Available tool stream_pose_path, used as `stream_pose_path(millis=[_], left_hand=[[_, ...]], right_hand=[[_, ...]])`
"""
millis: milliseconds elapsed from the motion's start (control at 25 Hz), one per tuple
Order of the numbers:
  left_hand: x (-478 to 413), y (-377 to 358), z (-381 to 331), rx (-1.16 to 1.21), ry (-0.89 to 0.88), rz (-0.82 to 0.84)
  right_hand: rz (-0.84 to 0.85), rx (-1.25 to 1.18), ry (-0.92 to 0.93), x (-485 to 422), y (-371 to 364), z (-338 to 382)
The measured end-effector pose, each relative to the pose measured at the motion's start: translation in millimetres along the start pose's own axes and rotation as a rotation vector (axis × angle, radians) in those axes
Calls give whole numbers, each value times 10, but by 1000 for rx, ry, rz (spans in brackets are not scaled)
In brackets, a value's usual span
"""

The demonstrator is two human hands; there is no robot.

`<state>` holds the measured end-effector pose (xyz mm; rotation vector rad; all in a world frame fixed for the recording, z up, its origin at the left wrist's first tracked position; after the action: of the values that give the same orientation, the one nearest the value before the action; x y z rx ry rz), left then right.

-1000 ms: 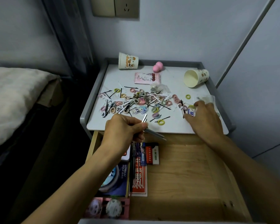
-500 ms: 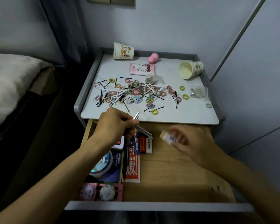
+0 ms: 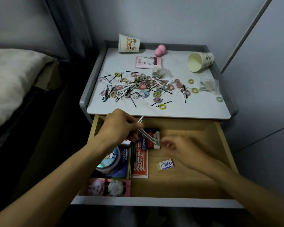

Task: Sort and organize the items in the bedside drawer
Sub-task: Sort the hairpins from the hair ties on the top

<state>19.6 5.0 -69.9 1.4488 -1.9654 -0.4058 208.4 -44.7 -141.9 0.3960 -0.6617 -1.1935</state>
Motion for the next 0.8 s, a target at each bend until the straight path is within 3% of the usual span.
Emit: stream_pose_path(millis=[80, 200, 360, 520, 800], left_hand=[[-3, -21, 5, 78, 19, 19], [3, -66, 40, 208, 48, 37], [16, -29, 135, 262, 79, 57], [69, -52, 184, 223, 110, 126], [116, 47, 198, 152, 83, 153]], right_hand=[[-159, -513, -32, -15, 185, 174], [-110, -788, -61, 14, 77, 428], [-119, -773, -72, 13, -16, 521], [-99, -314, 10, -27, -53, 534], [-26, -540, -36, -41, -188, 592]])
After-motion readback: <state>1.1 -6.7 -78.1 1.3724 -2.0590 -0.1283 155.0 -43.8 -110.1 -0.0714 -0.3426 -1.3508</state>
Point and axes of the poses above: each hand's wrist, its own x-axis away from the middle knuckle, its own y-axis out of the back of the hand, z = x × y, the point moved 7 cm from there along -x, towards the middle knuckle, and after that the axes turned 11 degrees about -x, right-handed, at the moved point
